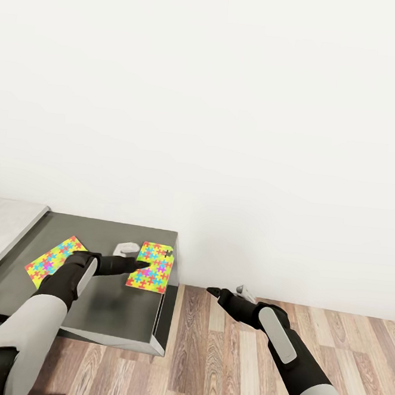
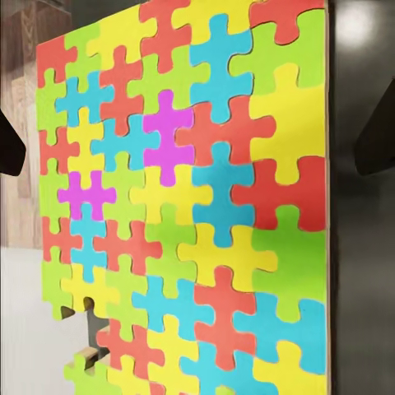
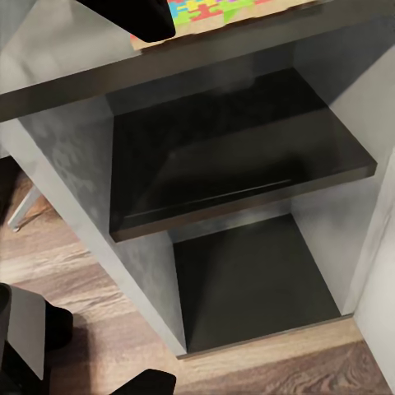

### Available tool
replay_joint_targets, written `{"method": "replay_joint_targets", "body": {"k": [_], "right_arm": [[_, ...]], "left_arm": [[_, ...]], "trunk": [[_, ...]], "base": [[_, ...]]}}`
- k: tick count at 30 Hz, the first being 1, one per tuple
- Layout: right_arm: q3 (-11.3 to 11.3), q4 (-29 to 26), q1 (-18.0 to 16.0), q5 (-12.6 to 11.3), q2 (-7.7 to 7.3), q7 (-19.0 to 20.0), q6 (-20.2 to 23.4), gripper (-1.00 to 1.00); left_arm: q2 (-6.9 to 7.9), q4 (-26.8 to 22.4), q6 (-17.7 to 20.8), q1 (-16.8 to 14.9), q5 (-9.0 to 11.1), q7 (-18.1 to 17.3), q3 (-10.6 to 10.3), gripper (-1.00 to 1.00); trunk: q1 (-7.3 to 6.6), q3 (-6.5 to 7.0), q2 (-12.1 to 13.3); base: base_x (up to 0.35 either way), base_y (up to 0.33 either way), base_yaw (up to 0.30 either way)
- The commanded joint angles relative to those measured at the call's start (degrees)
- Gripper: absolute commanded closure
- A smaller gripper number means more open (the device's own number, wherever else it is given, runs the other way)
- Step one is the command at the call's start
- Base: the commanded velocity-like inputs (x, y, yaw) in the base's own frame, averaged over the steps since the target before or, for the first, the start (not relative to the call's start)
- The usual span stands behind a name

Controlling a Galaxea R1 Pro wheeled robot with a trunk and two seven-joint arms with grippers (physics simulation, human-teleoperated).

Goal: Put all the toys in the child's room - the three board games (two on the bed and one on the table), the two jigsaw puzzles on the table, and the tennis ball on the table - inside the toy box on the table in the child's room.

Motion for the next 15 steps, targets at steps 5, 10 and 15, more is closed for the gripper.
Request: {"method": "replay_joint_targets", "body": {"k": [5, 10, 15], "right_arm": [[0.15, -0.08, -0.04, -0.51, -0.07, -0.43, 0.08, -1.0], [0.15, -0.1, -0.04, -0.51, -0.07, -0.43, 0.08, -1.0], [0.15, -0.12, -0.04, -0.51, -0.07, -0.43, 0.07, -1.0]], "left_arm": [[-0.22, -0.05, 0.39, -0.04, -0.27, -0.6, 0.26, -1.0], [-0.31, -0.05, 0.38, -0.04, -0.22, -0.75, 0.26, -1.0], [-0.34, -0.05, 0.31, -0.04, -0.21, -0.82, 0.26, -1.0]], "trunk": [[0.03, -0.09, -0.1], [0.03, -0.09, -0.1], [0.03, -0.09, -0.1]], "base": [[0.0, 0.0, 0.0], [0.0, 0.0, 0.0], [0.0, 0.0, 0.0]]}}
